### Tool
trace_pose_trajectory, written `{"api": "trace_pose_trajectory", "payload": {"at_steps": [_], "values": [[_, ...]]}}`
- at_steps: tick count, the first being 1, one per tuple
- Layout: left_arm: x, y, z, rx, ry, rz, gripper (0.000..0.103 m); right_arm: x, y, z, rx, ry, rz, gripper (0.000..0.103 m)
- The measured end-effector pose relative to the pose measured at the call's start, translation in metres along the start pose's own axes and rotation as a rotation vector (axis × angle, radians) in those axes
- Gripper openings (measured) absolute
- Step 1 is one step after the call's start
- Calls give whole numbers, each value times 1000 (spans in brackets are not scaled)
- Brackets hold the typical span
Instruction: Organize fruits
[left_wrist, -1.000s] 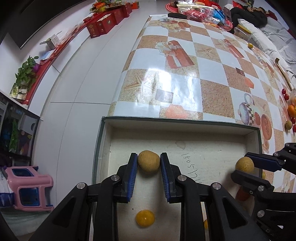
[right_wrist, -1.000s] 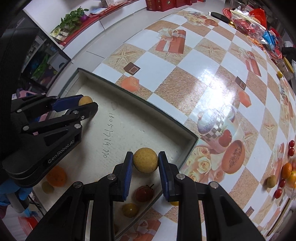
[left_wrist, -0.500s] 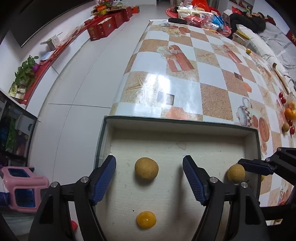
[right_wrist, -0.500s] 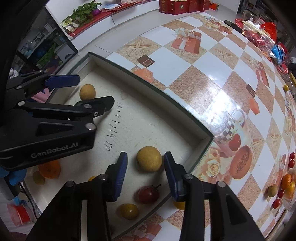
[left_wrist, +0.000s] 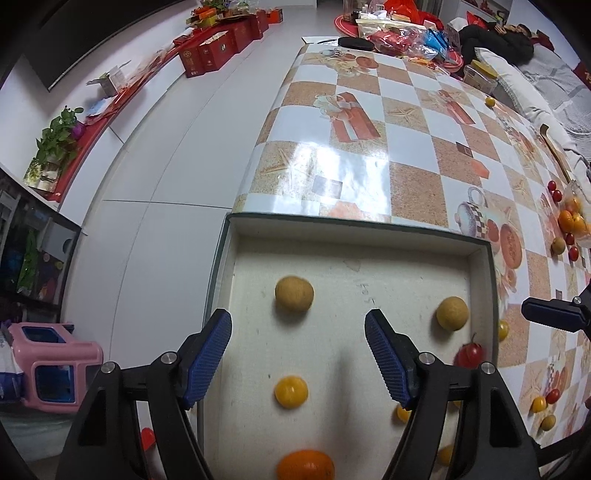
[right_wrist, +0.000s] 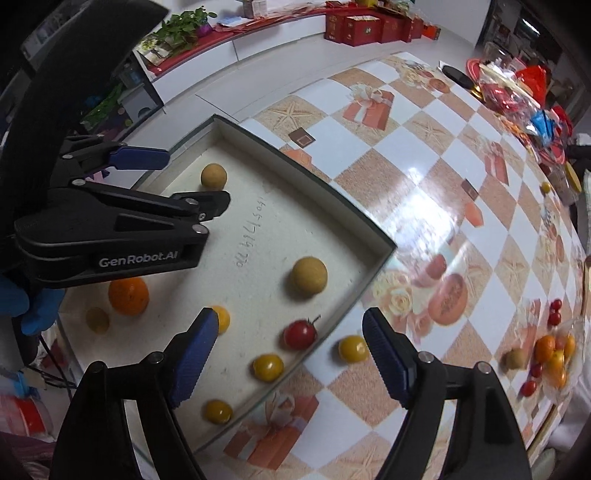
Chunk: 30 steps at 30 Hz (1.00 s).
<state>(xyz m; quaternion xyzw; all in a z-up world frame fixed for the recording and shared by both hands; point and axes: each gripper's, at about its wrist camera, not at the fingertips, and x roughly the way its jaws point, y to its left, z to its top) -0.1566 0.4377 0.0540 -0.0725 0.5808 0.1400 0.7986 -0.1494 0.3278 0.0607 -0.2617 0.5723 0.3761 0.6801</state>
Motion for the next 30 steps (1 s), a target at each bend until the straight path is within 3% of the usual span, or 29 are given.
{"api": "trace_pose_trajectory", "payload": {"at_steps": [6,8,9,19,20,21,24,30], "values": [[-17,-6,-19,1,40,-2,76,-13,-2,-18,71,61,49,86],[-23,-7,-25,-1,50,-12,88,-17,-1,-23,90,77,63,87],[-25,-8,-27,-6,52,-17,103,-21,0,-27,101,86,68,87],[-46,-10,-52,-30,91,2,103,-51,-2,-56,139,132,73,90],[-51,-10,-54,-29,81,7,103,-53,-3,-58,147,134,69,92],[-55,-9,-55,-27,72,13,103,-56,-4,-60,155,142,68,103],[-69,-10,-59,-9,55,28,103,-65,-6,-58,167,131,65,103],[-89,-14,-74,44,111,-15,103,-86,-2,-48,146,113,26,103]]}}
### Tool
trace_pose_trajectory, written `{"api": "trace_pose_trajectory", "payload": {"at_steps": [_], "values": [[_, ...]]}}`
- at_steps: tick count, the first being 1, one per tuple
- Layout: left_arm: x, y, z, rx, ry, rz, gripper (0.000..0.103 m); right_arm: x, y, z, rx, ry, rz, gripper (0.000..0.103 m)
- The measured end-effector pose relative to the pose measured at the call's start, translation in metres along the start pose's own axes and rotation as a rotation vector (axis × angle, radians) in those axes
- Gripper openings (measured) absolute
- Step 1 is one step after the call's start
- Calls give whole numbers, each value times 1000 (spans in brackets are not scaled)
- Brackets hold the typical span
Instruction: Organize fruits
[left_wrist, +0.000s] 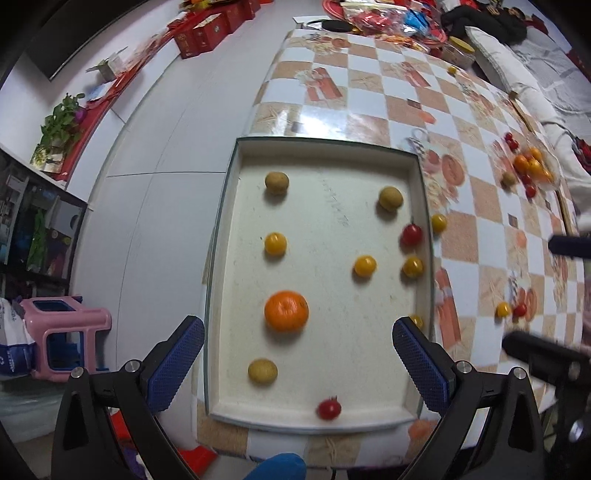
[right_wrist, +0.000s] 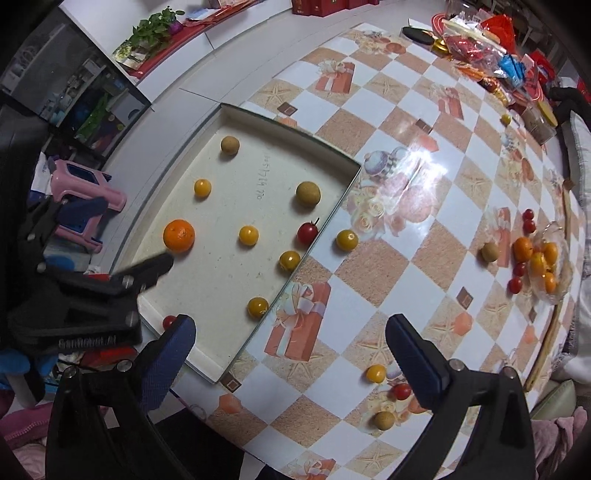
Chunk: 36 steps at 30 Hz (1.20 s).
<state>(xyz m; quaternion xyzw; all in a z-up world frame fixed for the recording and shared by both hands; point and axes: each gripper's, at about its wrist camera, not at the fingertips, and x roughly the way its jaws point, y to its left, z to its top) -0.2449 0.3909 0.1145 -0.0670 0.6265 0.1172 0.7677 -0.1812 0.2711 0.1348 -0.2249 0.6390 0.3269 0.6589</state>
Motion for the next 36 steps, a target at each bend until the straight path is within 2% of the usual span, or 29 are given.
{"api": "trace_pose_trajectory", "payload": {"at_steps": [6,11,13,23,36], "values": [[-22,-8,-28,38,16,17,103,-17,3,3,1,-6,-11,103],[-27,-19,-46,86,30,61,103,-19,4,3,1,7,-37,103],[-29,-22,-51,95,33,57,103,-20,3,3,14,10,-40,103],[-35,-22,-54,55,24,48,103,-19,12,0,-10,22,-54,103],[-37,-25,-58,66,17,60,103,-20,17,-3,-17,22,-56,103]]}}
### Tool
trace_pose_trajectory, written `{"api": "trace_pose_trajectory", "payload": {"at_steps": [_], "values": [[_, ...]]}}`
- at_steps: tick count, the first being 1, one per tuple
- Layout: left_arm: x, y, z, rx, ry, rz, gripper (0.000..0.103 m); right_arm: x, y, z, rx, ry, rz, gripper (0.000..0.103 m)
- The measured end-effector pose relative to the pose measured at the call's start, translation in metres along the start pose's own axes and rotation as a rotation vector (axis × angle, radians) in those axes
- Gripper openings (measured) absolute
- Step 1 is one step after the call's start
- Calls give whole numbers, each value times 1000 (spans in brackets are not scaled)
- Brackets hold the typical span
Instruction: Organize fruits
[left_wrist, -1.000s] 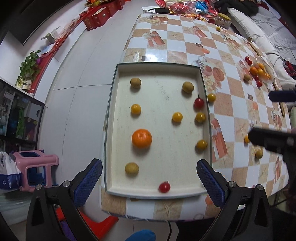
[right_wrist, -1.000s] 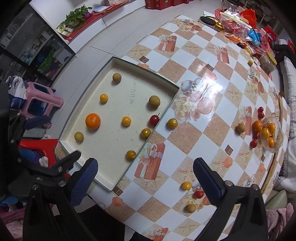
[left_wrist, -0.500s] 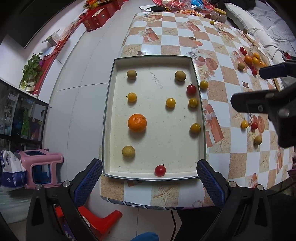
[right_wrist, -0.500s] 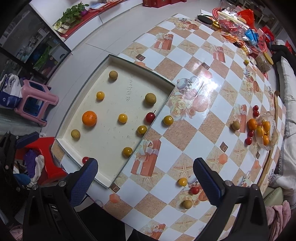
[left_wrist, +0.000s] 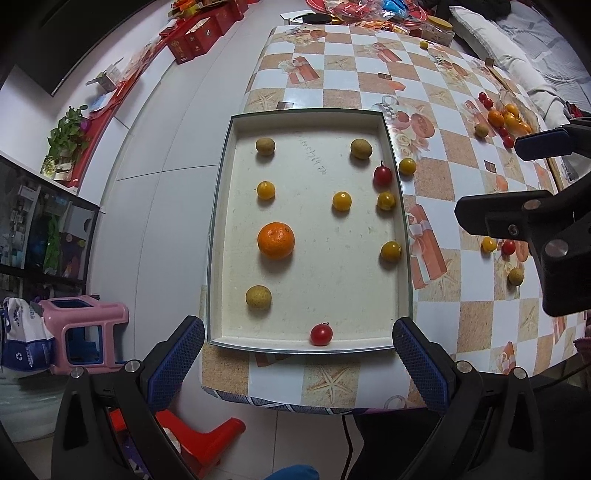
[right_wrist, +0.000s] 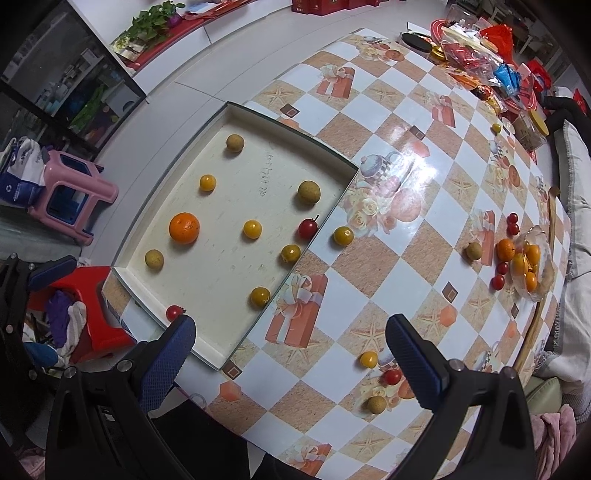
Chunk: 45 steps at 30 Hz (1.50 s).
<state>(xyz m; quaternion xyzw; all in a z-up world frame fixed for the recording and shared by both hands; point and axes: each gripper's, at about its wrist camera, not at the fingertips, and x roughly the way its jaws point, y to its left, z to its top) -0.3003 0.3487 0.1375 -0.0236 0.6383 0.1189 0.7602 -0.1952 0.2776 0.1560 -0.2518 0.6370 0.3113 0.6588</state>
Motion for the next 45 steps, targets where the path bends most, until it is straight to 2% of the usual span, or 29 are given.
{"api": "trace_pose_trajectory", "payload": {"at_steps": [45], "values": [[-3,-2,-5,31,-3,14,103,0,7,-3,-1,0,5,103]]}}
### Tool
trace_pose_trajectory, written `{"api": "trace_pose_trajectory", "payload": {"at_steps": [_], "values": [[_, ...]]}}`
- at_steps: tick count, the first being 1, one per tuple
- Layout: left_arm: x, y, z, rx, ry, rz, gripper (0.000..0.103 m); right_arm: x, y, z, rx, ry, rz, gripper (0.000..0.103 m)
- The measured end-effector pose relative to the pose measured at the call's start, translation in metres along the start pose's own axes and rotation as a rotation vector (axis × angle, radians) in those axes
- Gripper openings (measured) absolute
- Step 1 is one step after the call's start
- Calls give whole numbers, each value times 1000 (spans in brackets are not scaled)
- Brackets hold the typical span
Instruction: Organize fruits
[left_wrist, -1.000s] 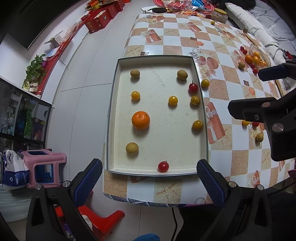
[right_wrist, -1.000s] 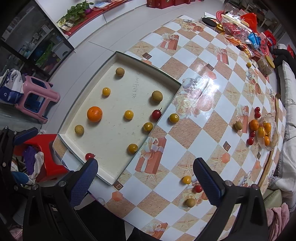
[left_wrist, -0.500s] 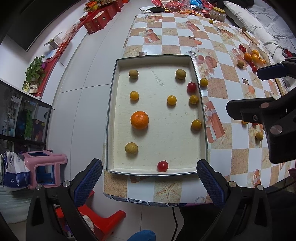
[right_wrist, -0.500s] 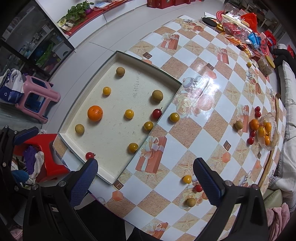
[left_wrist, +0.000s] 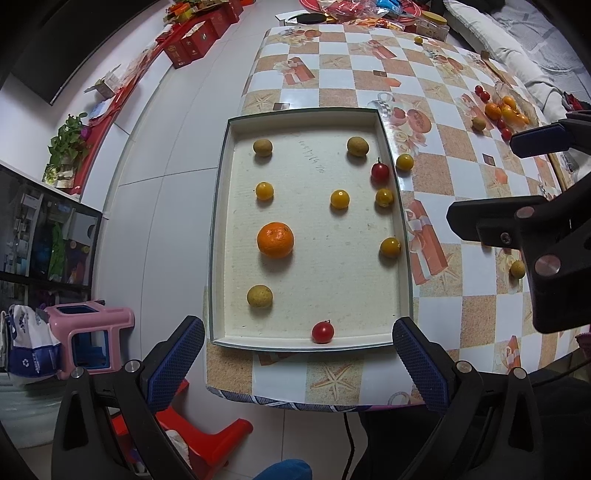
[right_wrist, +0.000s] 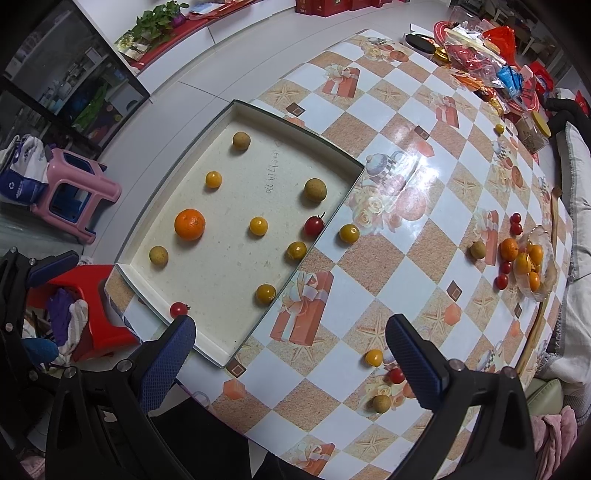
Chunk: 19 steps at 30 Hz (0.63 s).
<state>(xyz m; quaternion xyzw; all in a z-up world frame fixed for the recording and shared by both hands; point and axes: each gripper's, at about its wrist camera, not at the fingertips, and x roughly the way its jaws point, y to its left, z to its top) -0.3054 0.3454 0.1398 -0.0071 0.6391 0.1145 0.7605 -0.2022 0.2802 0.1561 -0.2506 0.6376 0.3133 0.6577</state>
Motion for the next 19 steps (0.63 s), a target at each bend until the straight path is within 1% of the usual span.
{"api": "trace_pose_trajectory", "payload": {"at_steps": [14,16,19], "values": [[0,0,1,1,2,-1,103,1,1,-1,3,0,0,103],[-1,-1,0,2,-11,-14,103,1,1,-1,3,0,0,103],[-1,-2,-2,12,-20,-15,103,1,1,0,4,1,0,103]]}}
